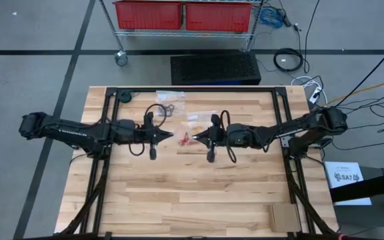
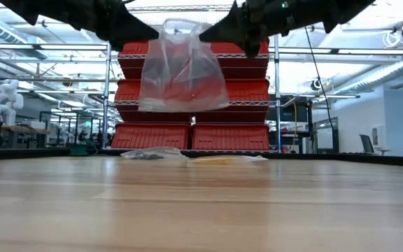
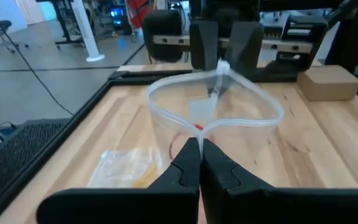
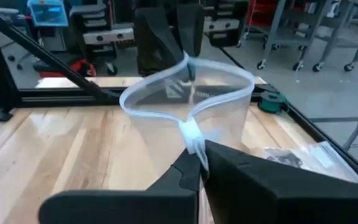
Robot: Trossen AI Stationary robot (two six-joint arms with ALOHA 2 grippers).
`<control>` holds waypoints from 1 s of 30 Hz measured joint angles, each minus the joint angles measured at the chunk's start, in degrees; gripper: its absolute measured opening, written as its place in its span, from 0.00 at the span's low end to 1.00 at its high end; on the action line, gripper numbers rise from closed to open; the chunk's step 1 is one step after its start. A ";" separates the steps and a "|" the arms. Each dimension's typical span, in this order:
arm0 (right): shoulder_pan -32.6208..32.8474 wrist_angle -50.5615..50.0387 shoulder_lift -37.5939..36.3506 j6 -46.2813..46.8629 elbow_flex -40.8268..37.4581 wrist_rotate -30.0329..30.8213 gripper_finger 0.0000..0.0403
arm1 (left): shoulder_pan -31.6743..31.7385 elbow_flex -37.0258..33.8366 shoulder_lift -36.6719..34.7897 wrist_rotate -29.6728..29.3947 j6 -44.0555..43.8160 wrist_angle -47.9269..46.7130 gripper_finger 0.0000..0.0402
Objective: Sort rubber bands
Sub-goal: Close the transparent zip bag
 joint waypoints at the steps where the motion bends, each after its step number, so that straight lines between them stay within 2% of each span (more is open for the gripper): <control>1: 0.03 -0.15 -0.09 -0.10 0.30 -0.01 0.00 | -0.25 0.00 0.13 -0.13 -0.10 0.03 0.00; 7: 0.00 -9.35 -1.27 0.78 0.39 0.29 0.00 | -2.63 0.00 -0.68 -7.21 -0.06 -4.07 0.00; 11: 0.00 -17.00 -4.00 2.28 0.39 1.79 0.00 | -3.81 0.00 -1.87 -9.27 -0.19 -7.30 0.00; 22: 4.21 -24.33 -11.56 3.52 0.39 2.38 0.00 | -4.46 0.04 -0.68 -9.60 -1.68 -9.86 0.00; 26: 6.20 -28.50 -12.42 5.60 0.39 5.92 0.00 | -4.46 0.00 -0.66 -9.61 -1.52 -9.44 0.02; 30: 7.35 -29.35 -12.53 7.78 0.37 6.09 0.00 | -4.46 0.00 -0.64 -9.86 -1.48 -9.67 0.03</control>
